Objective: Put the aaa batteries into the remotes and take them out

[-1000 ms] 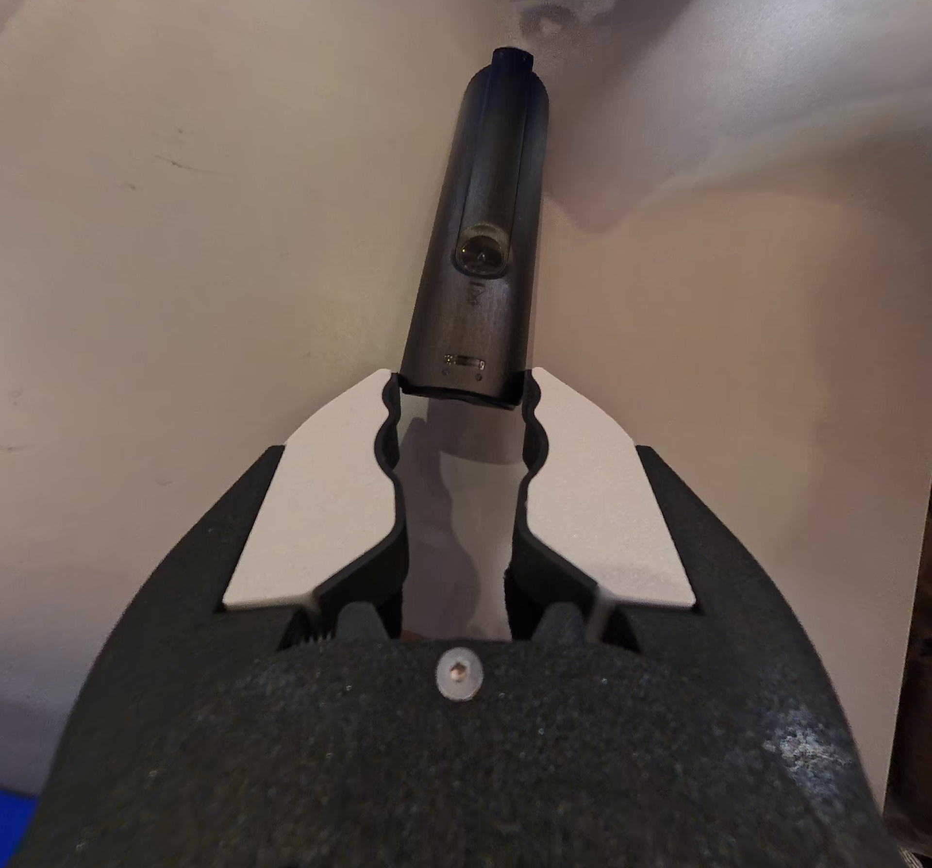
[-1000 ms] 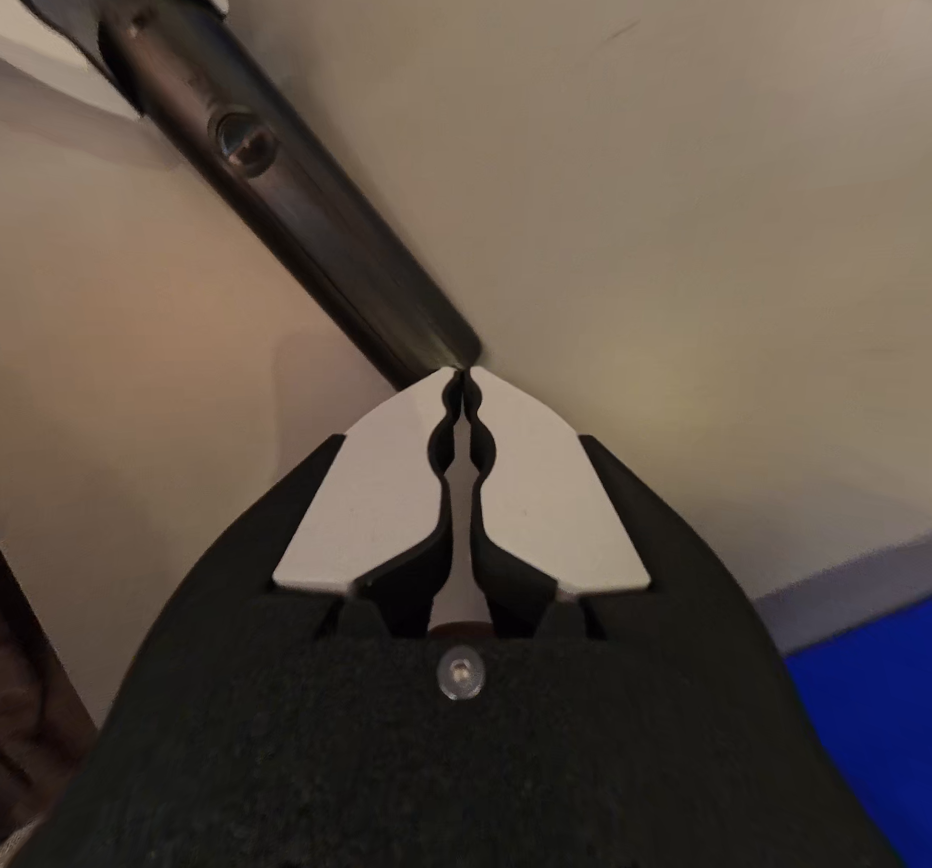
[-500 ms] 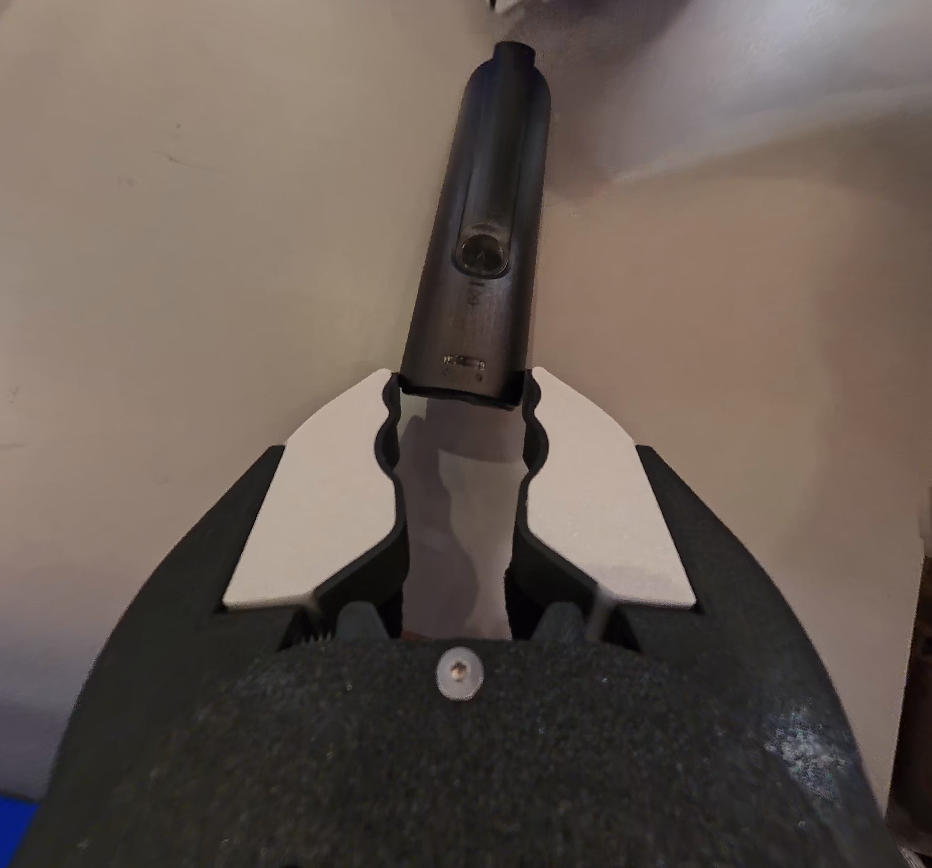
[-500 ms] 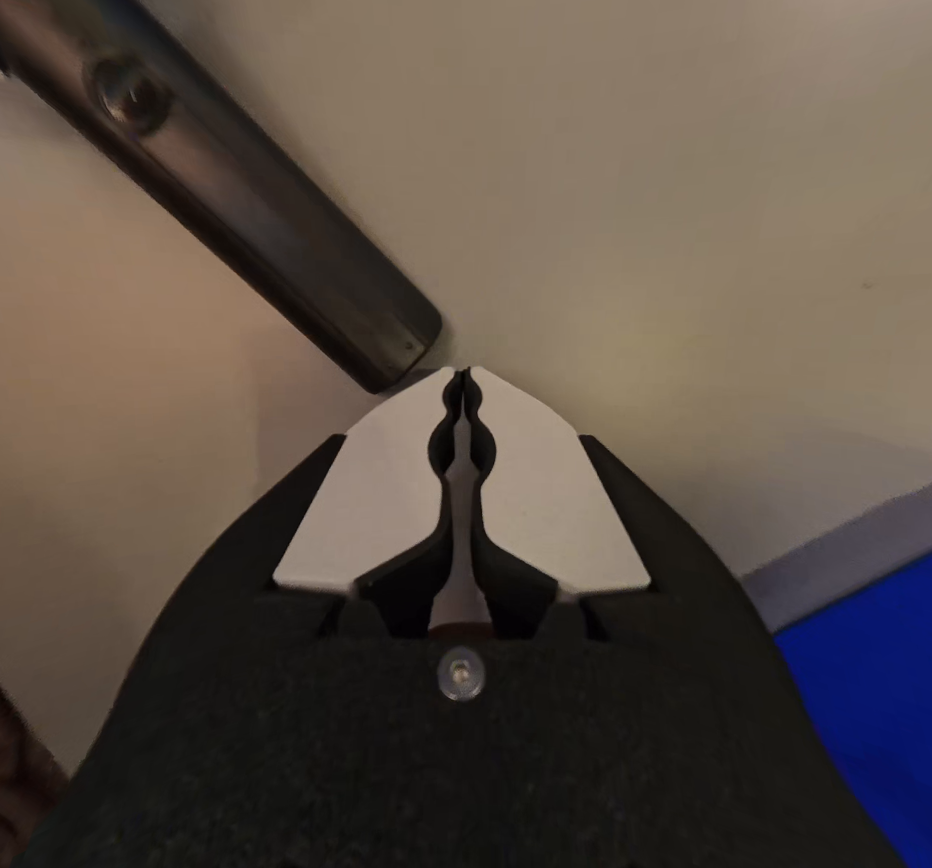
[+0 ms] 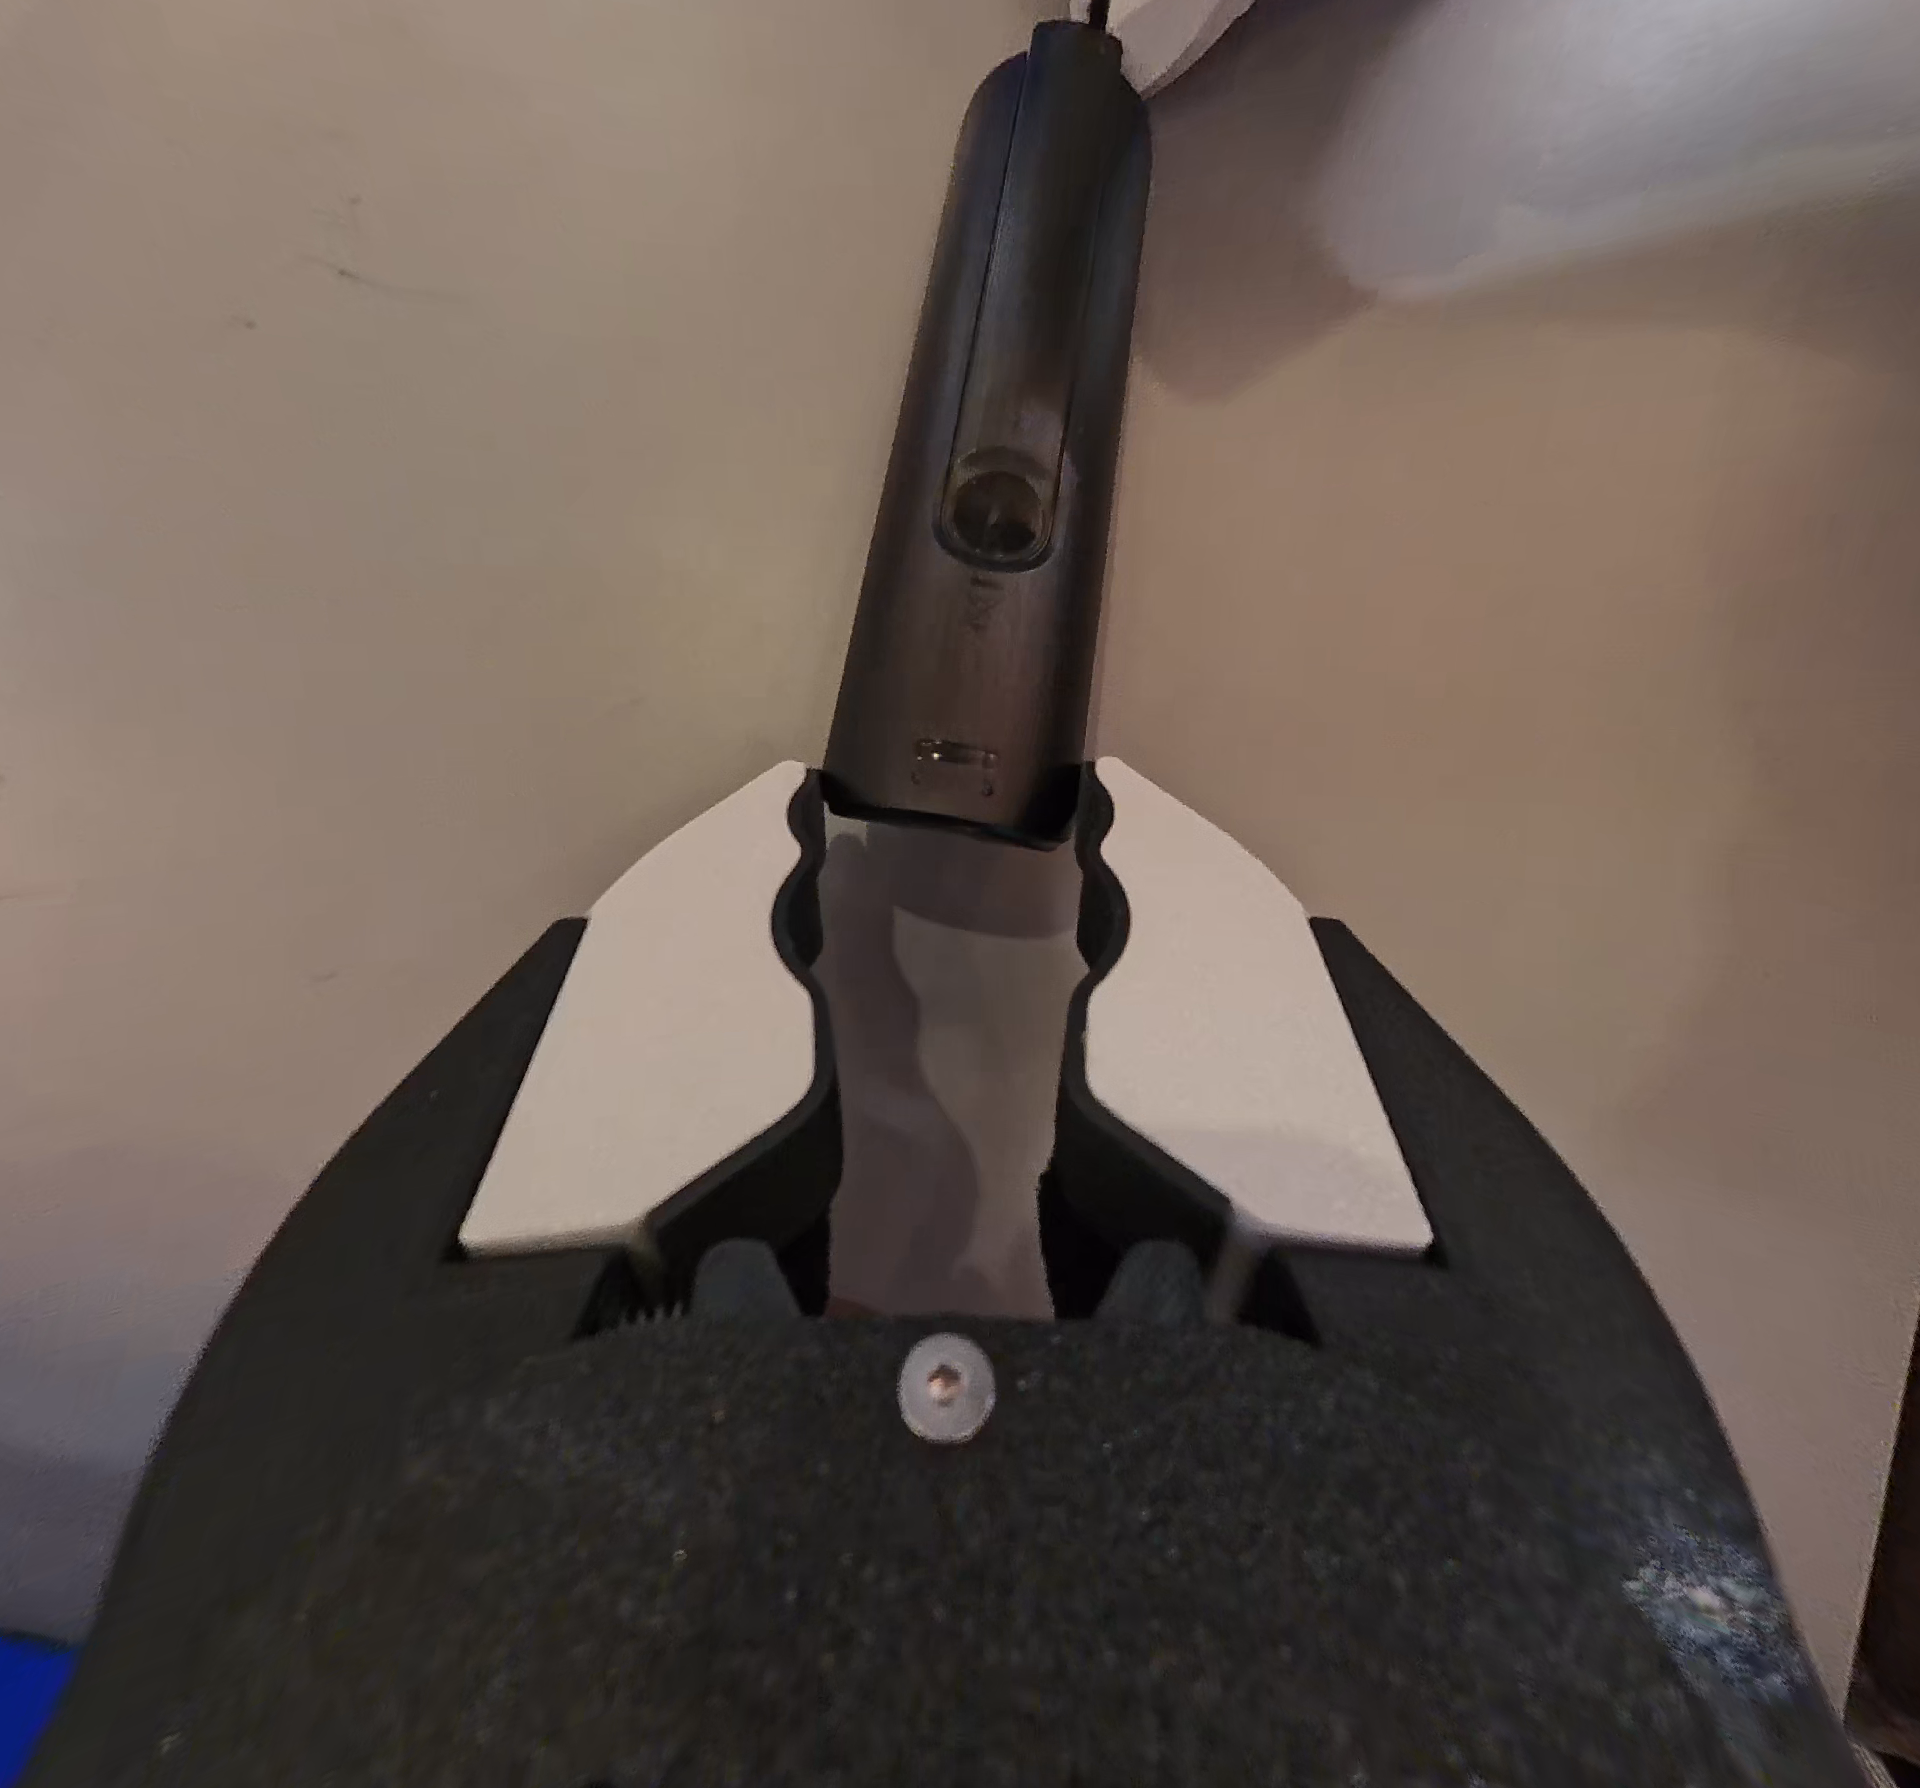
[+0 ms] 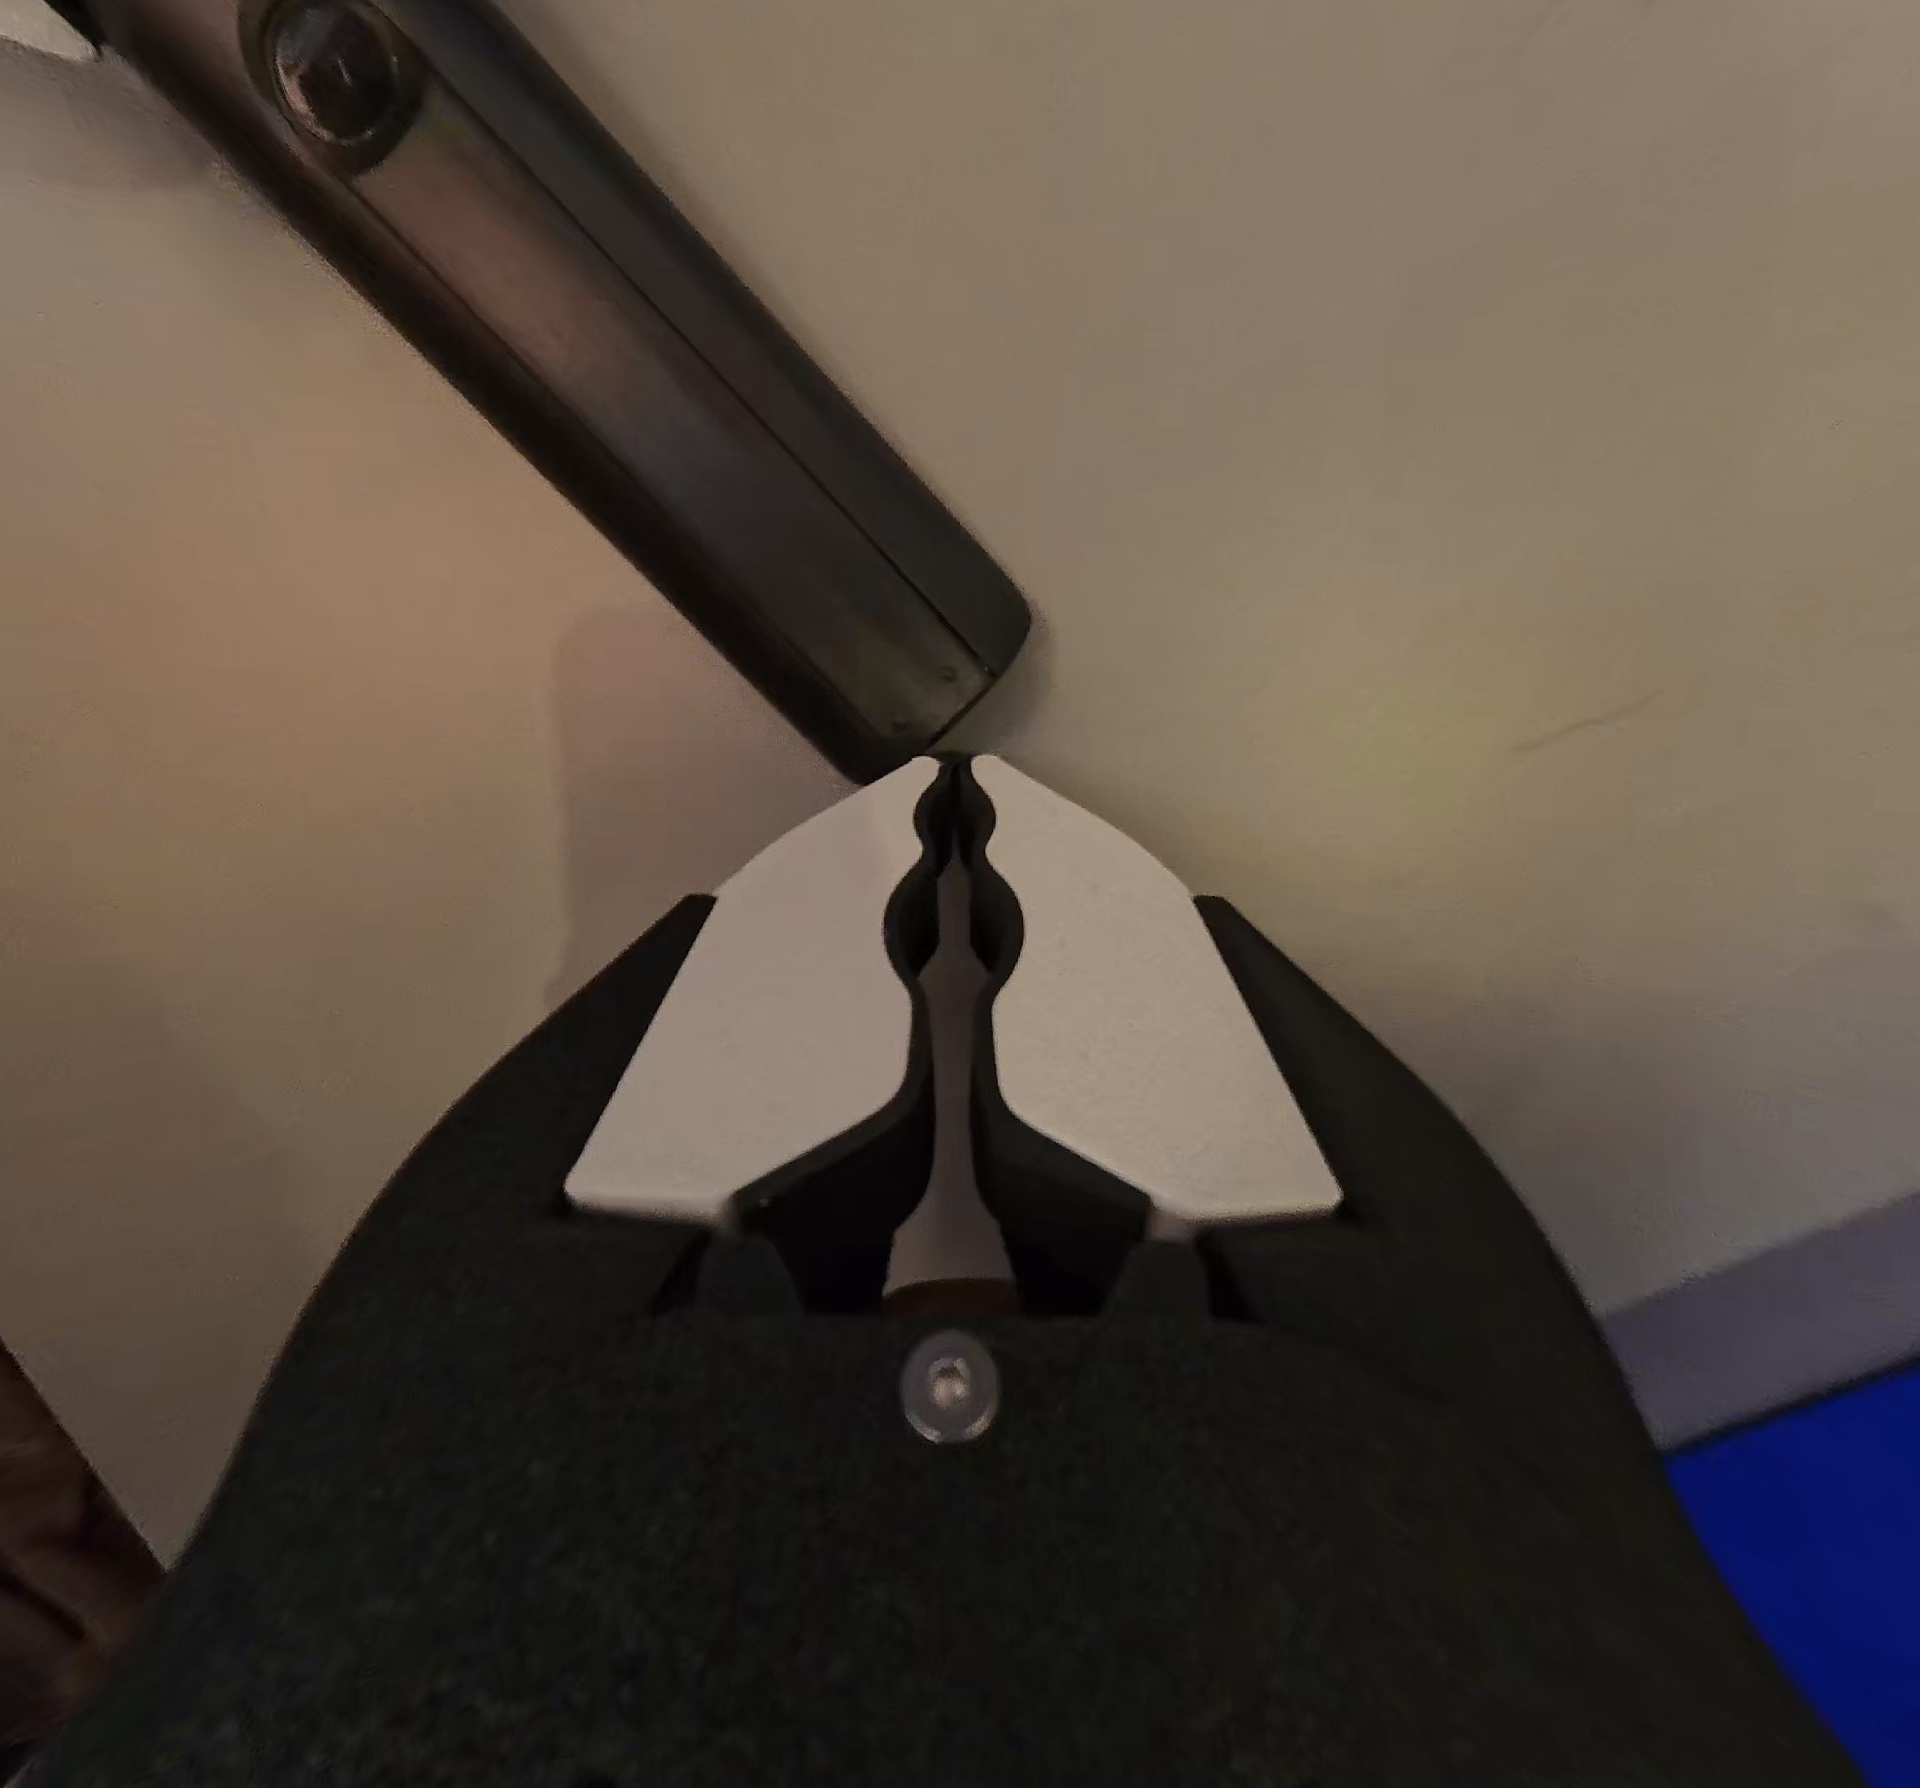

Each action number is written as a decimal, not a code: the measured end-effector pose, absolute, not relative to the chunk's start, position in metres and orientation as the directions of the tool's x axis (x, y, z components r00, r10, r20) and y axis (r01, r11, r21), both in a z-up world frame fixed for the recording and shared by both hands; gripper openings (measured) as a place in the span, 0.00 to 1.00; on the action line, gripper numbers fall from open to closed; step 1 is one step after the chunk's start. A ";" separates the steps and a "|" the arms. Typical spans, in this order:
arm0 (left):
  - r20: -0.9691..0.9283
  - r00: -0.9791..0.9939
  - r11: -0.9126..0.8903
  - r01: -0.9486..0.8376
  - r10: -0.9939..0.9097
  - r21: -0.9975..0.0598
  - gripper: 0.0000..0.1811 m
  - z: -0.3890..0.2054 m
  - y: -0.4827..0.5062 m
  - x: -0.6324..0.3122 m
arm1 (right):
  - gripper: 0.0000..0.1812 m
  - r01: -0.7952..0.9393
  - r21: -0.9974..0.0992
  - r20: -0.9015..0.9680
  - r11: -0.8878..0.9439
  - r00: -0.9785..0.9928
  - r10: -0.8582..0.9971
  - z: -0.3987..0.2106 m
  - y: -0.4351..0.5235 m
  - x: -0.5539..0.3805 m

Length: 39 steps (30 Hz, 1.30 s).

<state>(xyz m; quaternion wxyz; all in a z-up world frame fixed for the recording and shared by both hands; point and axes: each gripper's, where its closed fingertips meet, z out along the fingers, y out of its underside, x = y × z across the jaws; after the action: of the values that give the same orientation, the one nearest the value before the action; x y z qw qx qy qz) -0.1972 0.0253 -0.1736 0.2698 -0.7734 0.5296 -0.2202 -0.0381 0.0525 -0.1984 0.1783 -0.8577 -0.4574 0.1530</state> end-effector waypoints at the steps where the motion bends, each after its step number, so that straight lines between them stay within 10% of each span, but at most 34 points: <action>1: 0.058 0.341 -0.294 -0.697 -0.938 -0.654 0.25 -0.174 0.025 -0.197 | 0.00 0.732 -0.443 -0.089 -0.517 0.538 0.838 -0.198 0.053 -0.038; 20: 0.058 0.327 -0.285 -0.709 -0.943 -0.645 0.25 -0.179 0.022 -0.194 | 0.04 0.730 -0.472 -0.021 -0.494 0.551 0.834 -0.184 0.066 -0.030; 29: 0.059 0.325 -0.285 -0.709 -0.944 -0.645 0.25 -0.178 0.022 -0.194 | 0.17 0.903 -0.430 0.202 0.017 0.078 0.976 -0.170 0.048 -0.055; 39: 0.060 0.325 -0.285 -0.708 -0.944 -0.646 0.26 -0.176 0.022 -0.195 | 0.11 0.920 -0.376 0.068 0.106 -0.087 0.994 -0.178 0.049 -0.061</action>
<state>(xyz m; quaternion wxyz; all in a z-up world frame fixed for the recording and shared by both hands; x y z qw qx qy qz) -0.1954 0.0219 -0.1762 0.2642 -0.7699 0.5365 -0.2229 -0.0608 0.0487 -0.1785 0.1542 -0.6578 -0.7275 0.1192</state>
